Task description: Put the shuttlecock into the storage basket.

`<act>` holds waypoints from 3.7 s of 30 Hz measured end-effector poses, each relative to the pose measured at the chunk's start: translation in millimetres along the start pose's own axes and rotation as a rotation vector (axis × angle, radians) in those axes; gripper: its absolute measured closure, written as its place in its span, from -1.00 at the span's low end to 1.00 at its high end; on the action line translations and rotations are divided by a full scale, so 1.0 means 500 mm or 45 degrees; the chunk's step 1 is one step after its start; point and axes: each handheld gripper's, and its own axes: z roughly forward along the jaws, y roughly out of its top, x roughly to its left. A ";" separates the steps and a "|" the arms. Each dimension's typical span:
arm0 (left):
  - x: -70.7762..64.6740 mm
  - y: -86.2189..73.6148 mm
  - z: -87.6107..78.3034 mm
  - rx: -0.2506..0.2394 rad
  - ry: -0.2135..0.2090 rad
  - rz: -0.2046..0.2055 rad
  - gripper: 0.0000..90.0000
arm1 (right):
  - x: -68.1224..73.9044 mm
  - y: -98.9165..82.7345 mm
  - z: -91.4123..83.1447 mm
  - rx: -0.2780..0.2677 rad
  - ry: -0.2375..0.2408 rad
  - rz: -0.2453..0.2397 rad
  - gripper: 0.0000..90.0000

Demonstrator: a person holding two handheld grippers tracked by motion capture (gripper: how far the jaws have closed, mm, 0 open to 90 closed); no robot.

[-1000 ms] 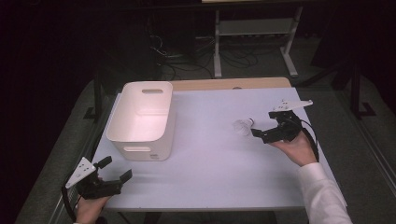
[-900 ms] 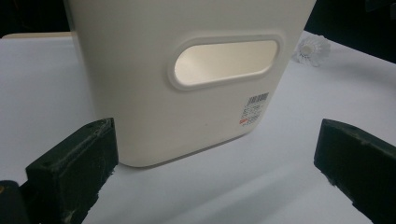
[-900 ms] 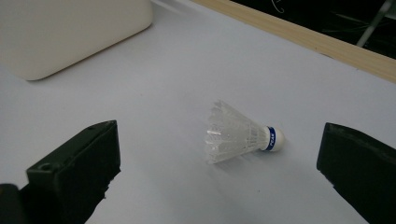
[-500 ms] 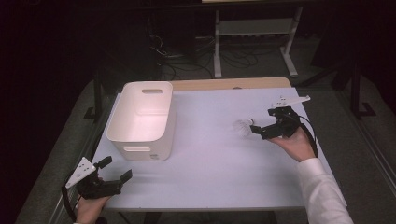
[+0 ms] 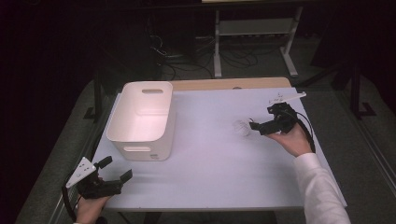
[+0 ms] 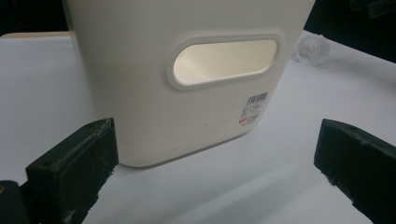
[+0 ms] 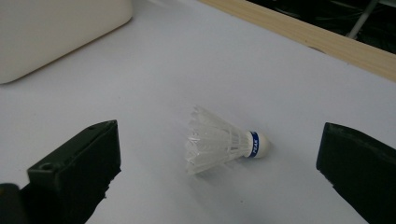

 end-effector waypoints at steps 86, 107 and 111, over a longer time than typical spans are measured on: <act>-0.005 0.000 0.001 0.006 -0.019 0.012 -1.00 | -0.010 0.005 0.194 0.382 0.172 -0.052 0.96; -0.005 0.000 0.001 0.008 -0.017 0.004 -1.00 | -0.016 0.033 0.241 0.365 0.104 -0.020 0.96; -0.004 0.000 0.002 0.007 -0.019 0.007 -1.00 | -0.021 0.037 0.243 0.322 0.082 0.007 0.96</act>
